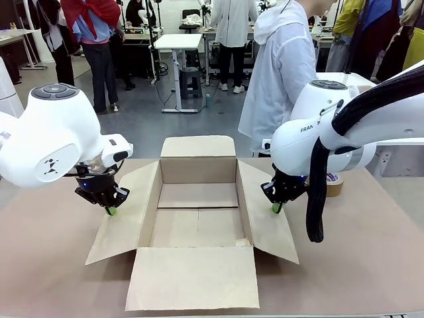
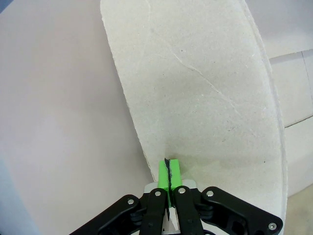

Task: Wrap the clocks to prevent damage.
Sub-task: Once the human has placed the objects inside and stepped back, release both hands from the side flaps of the Package Box.

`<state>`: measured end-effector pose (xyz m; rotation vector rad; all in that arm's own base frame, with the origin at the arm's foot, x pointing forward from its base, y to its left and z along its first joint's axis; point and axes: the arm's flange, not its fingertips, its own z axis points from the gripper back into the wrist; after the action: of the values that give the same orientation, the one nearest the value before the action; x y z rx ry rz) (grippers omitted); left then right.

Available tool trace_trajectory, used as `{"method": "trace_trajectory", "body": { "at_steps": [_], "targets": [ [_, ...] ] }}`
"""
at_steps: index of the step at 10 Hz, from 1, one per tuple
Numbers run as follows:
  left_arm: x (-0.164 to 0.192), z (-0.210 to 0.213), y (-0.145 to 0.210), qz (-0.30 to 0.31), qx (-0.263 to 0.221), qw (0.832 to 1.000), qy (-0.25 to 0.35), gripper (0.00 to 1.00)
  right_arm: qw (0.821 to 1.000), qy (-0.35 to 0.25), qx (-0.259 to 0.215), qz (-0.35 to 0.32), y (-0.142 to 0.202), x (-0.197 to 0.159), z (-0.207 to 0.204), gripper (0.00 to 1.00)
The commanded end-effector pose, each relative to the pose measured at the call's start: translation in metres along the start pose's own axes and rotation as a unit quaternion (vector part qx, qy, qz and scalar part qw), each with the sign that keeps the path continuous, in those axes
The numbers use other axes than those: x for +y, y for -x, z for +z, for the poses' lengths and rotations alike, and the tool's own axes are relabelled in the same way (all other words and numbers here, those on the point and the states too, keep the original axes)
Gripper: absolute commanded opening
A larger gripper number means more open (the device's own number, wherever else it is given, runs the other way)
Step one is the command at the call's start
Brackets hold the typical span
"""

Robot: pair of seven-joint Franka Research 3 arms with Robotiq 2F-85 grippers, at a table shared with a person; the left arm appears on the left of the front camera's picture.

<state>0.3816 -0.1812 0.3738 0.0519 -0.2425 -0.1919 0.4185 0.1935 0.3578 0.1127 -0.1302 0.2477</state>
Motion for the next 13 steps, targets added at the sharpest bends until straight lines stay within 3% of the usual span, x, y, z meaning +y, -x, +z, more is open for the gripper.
{"method": "trace_trajectory", "body": {
  "at_steps": [1, 13],
  "targets": [
    [0.0004, -0.0003, 0.0018, 0.0, 0.003, 1.0, -0.002, 0.01, 1.0, 0.001, 0.002, -0.005, 0.0014, -0.0013, -0.0021, 0.01],
    [0.0004, -0.0003, 0.0018, 0.0, 0.003, 1.0, -0.002, 0.01, 1.0, 0.001, 0.002, -0.005, 0.0014, -0.0013, -0.0021, 0.01]
  ]
}}
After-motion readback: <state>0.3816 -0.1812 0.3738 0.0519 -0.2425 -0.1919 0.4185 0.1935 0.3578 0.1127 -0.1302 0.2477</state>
